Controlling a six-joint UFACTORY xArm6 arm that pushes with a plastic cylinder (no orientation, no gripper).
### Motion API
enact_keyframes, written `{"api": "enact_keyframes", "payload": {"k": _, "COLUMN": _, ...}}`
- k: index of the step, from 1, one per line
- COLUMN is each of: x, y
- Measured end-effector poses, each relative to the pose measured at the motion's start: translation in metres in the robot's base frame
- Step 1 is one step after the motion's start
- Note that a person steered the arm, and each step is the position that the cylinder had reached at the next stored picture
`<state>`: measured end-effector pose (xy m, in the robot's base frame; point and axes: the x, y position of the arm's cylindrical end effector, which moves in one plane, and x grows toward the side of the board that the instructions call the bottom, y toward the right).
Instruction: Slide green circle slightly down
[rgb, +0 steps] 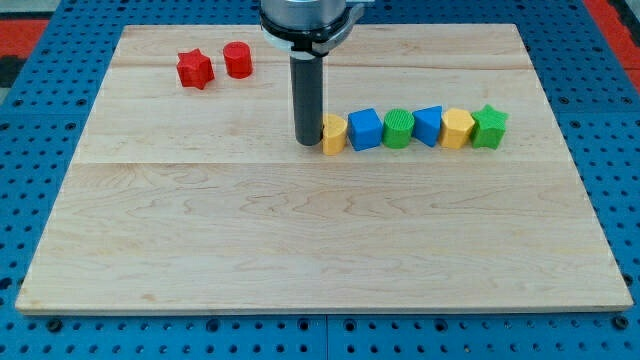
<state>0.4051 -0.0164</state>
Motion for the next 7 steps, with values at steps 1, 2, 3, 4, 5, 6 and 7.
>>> {"api": "enact_keyframes", "payload": {"k": 1, "x": 0.000, "y": -0.021}}
{"api": "enact_keyframes", "payload": {"k": 2, "x": -0.026, "y": -0.043}}
{"api": "enact_keyframes", "payload": {"k": 3, "x": -0.064, "y": -0.042}}
{"api": "enact_keyframes", "payload": {"k": 4, "x": -0.102, "y": -0.041}}
{"api": "enact_keyframes", "payload": {"k": 5, "x": -0.139, "y": -0.041}}
{"api": "enact_keyframes", "payload": {"k": 6, "x": -0.163, "y": -0.052}}
{"api": "enact_keyframes", "payload": {"k": 7, "x": -0.172, "y": -0.081}}
